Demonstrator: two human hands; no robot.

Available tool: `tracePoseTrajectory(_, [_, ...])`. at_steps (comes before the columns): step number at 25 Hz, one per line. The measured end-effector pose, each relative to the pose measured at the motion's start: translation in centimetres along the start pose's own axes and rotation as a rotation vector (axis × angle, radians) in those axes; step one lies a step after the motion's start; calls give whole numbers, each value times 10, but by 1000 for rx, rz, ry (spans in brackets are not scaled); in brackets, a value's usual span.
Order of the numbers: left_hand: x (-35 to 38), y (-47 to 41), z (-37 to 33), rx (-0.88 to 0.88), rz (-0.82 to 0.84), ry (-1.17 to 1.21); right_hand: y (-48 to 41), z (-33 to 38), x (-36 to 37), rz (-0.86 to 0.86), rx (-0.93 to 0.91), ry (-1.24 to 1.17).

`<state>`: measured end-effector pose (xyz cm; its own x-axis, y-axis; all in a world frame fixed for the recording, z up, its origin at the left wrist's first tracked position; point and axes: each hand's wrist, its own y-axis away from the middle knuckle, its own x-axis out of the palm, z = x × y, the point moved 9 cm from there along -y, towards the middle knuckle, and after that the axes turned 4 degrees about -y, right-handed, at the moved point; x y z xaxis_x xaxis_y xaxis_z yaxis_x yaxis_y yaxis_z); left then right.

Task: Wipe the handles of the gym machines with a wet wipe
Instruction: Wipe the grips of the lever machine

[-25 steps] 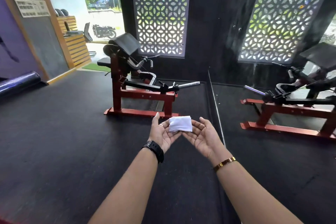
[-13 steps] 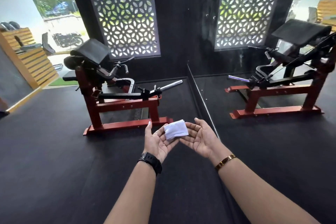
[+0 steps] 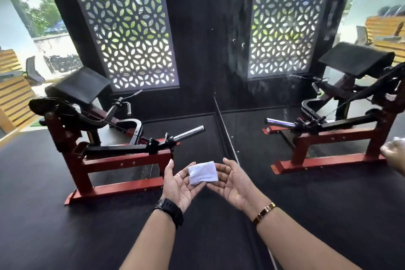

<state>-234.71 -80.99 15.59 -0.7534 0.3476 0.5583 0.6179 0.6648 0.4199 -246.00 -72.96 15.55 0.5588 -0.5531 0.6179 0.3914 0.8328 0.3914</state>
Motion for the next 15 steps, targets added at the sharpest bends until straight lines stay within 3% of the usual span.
tracePoseTrajectory(8, [33, -146, -52, -4, -2, 33, -141, 63, 4, -38, -30, -96])
tracePoseTrajectory(15, [45, -329, -143, -67, 55, -20, -322, 121, 41, -89, -55, -136])
